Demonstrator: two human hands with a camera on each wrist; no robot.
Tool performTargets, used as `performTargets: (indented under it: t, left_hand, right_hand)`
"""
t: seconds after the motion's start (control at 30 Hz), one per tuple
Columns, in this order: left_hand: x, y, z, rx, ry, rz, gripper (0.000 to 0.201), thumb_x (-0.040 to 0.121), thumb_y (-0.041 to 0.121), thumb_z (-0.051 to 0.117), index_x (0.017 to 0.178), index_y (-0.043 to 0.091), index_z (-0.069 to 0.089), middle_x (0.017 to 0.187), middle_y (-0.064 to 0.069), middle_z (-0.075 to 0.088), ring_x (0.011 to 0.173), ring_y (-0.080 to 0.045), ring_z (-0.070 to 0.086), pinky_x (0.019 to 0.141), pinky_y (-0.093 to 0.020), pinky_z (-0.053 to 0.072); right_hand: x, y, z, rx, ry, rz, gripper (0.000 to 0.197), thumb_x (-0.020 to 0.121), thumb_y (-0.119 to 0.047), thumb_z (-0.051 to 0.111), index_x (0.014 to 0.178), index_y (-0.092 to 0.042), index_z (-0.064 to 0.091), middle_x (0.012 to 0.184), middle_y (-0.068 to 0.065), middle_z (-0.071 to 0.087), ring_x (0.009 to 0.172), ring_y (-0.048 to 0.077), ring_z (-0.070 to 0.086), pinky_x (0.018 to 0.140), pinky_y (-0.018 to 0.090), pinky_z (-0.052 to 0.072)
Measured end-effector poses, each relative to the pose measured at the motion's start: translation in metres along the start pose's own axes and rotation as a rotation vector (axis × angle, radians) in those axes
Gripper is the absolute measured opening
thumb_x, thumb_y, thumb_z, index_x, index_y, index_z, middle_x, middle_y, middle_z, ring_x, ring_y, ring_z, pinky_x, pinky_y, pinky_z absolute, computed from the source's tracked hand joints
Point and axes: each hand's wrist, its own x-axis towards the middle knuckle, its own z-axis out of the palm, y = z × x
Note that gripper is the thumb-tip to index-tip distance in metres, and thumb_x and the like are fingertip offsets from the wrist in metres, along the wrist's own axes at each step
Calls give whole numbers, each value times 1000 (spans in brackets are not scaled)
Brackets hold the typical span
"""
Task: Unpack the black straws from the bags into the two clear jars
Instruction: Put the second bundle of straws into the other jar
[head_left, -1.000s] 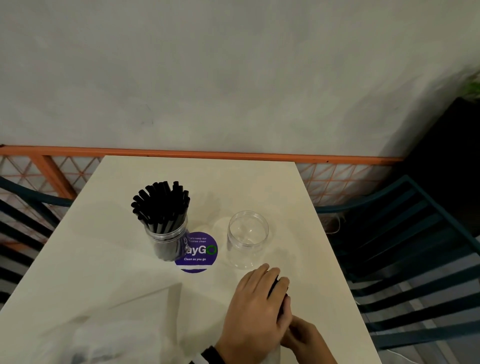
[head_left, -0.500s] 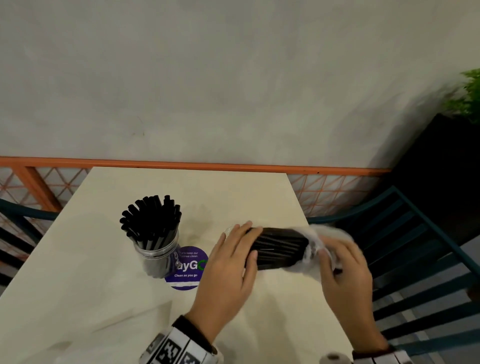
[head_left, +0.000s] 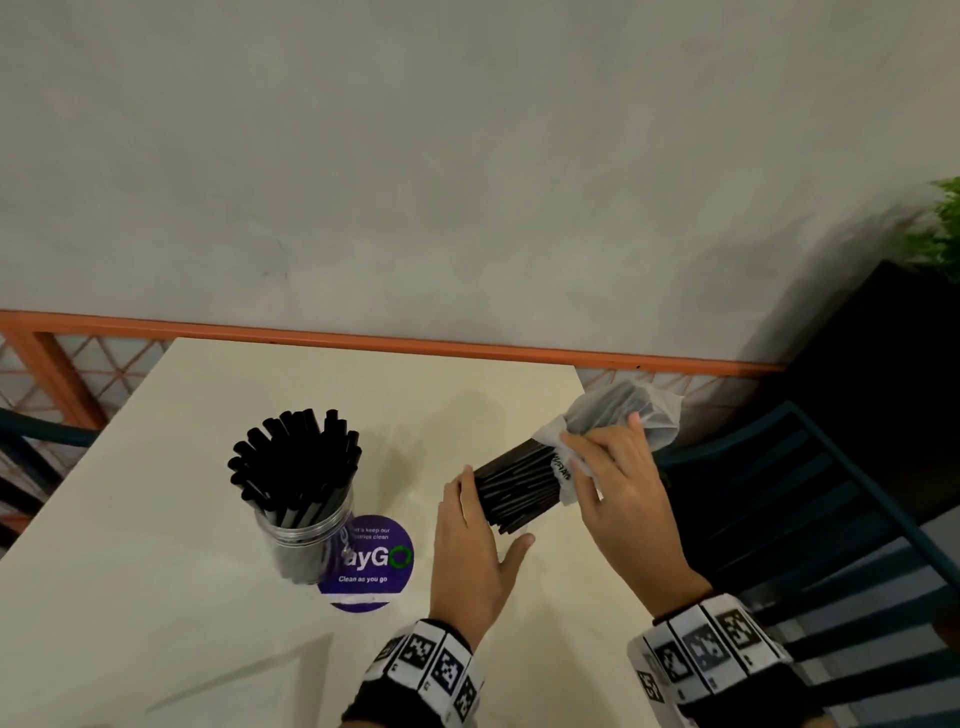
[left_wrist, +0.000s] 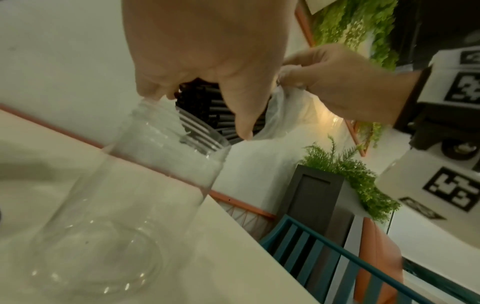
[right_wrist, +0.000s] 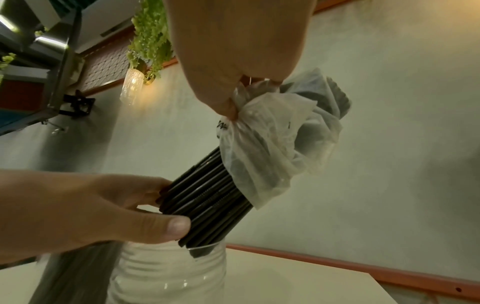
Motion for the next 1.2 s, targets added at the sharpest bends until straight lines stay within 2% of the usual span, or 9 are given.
performTargets:
  t: [0.23,0.33,0.4,0.47,0.63,0.83,1.0,1.1,1.2]
  left_hand:
    - [-7,-7,6,234,-108,-93,68,92,52,20,131,-1,34,134,-25,48,123,-43,47,96,-53,46]
    - [-12,-12,7,195,-125,-103,82,87,62,7,138,2,28,149,-20,28,135,-39,31,108,-46,30]
    - [-12,-15,1,27,-155,-141,79,86,61,26,143,8,16,154,-11,18,141,-29,22,115,-41,22]
    - [-10,-18,-8,-164,-136,-162,87,79,51,56,144,12,13,148,-7,30,133,-25,35,108,-40,35]
    - [2,-38,-14,-233,-199,-94,104,62,70,60,143,26,12,144,2,38,128,-17,41,105,-44,39]
    - [14,-25,-28,-334,-223,-34,99,68,34,76,143,34,12,146,10,36,131,-10,39,106,-41,40]
    - [24,-1,-52,-339,-110,76,53,86,19,60,134,28,40,131,11,55,120,0,50,101,-28,44]
    - [27,16,-68,-382,-20,92,40,88,16,58,122,34,48,113,18,63,106,5,57,88,-11,45]
    - [26,26,-75,-390,38,89,32,86,20,59,116,31,52,102,20,64,97,6,60,78,-6,45]
  right_hand:
    - [13,-12,2,-13,-104,-181,27,89,-11,44,104,-2,64,90,9,59,92,19,50,115,42,22]
    - [12,-20,5,-37,-188,-338,38,98,-15,28,102,-3,64,89,10,63,95,20,49,113,44,23]
    - [6,-22,8,-52,-259,-425,43,100,-16,22,104,-5,63,92,8,64,100,21,49,116,41,21]
    - [-4,-20,12,-67,-325,-504,38,100,-12,24,107,-7,60,96,8,67,108,22,48,118,37,15]
    - [-27,-15,20,-247,-440,-696,36,98,-8,22,122,-13,49,122,4,64,130,26,35,117,42,7]
    - [-24,-17,18,-294,-366,-601,52,97,-3,7,128,-17,46,142,7,33,145,29,-6,117,44,2]
    - [-9,-22,1,-373,-257,-500,71,79,3,45,141,-27,29,149,13,16,137,39,6,116,52,3]
    - [-8,-27,-6,-293,-39,-174,70,81,-16,60,140,-27,24,141,15,25,133,38,22,115,48,13]
    - [-9,-33,-15,-49,32,152,52,81,-26,58,127,-19,36,119,13,40,108,27,41,96,40,35]
